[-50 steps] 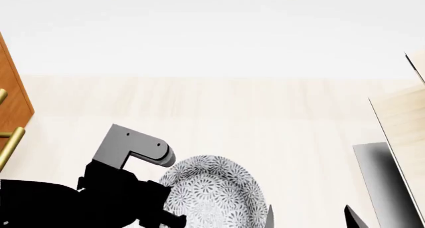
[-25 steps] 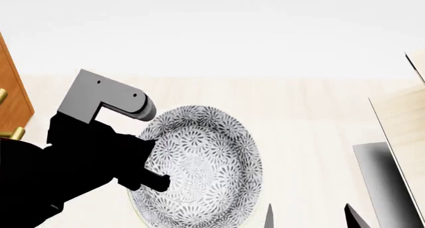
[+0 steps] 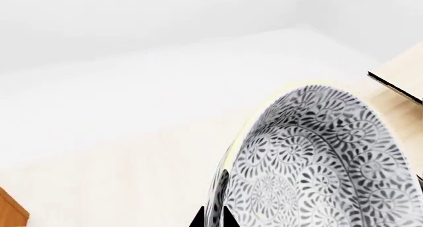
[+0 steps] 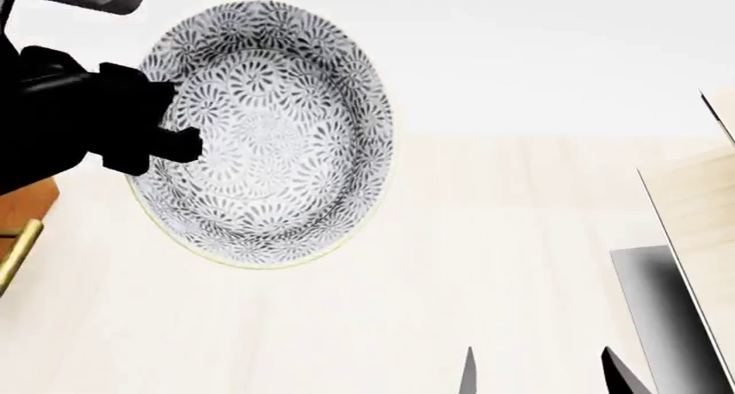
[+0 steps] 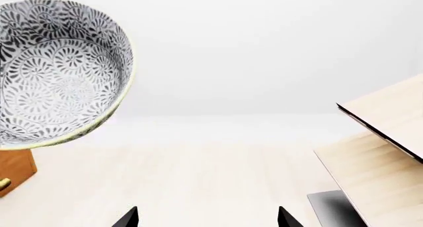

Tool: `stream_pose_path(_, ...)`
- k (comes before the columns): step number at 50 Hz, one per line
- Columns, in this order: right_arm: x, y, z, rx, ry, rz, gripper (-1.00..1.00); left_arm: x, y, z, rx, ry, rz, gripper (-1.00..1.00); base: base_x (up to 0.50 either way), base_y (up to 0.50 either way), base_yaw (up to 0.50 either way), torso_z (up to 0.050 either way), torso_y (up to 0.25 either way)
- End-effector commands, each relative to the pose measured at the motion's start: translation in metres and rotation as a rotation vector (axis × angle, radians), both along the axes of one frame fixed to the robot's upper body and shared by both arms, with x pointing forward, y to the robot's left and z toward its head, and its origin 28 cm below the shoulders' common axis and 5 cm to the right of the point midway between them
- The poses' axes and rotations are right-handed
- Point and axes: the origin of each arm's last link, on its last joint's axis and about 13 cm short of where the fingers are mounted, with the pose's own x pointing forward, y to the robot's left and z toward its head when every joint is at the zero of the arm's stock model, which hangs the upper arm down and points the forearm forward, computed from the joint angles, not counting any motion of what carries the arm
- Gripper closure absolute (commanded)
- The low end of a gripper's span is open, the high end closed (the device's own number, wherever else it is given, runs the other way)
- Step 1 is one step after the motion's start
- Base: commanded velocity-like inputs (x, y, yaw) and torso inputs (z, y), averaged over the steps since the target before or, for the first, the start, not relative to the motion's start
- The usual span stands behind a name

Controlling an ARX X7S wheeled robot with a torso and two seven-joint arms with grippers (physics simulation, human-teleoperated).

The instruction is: Close the top drawer of the cabinet and put the bowl on top of it.

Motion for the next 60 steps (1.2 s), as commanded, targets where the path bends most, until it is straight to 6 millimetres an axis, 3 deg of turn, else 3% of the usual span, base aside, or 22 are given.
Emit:
stream_pose_path(1, 0.0, 0.0, 0.0, 0.002, -0.005, 0.0, -1.0, -0.008, 0.021, 0.046, -0.048, -0.097, 0.092, 1.0, 0.0, 0.0, 0.0, 0.0, 0.0)
stream_pose_path(10, -0.003, 0.0, 0.001, 0.001, -0.007, 0.0, -1.0, -0.002, 0.039, 0.063, -0.072, -0.147, 0.227, 1.0, 0.0, 0.0, 0.0, 0.0, 0.0)
stream_pose_path(21, -0.004, 0.0, 0.001, 0.003, -0.007, 0.0, -1.0, -0.016, 0.055, 0.093, -0.128, -0.216, 0.316, 1.0, 0.0, 0.0, 0.0, 0.0, 0.001)
stream_pose_path(27, -0.004, 0.0, 0.0, 0.004, -0.006, -0.001, -1.0, -0.021, 0.068, 0.11, -0.175, -0.269, 0.449, 1.0, 0.0, 0.0, 0.0, 0.0, 0.0)
stream_pose_path(44, -0.006, -0.002, -0.004, 0.002, 0.0, -0.004, -1.0, -0.018, 0.09, 0.117, -0.293, -0.263, 0.575, 1.0, 0.0, 0.0, 0.0, 0.0, 0.001)
stream_pose_path(60, -0.007, -0.002, -0.004, 0.001, 0.001, -0.003, -1.0, -0.027, 0.106, 0.123, -0.362, -0.277, 0.625, 1.0, 0.0, 0.0, 0.0, 0.0, 0.0)
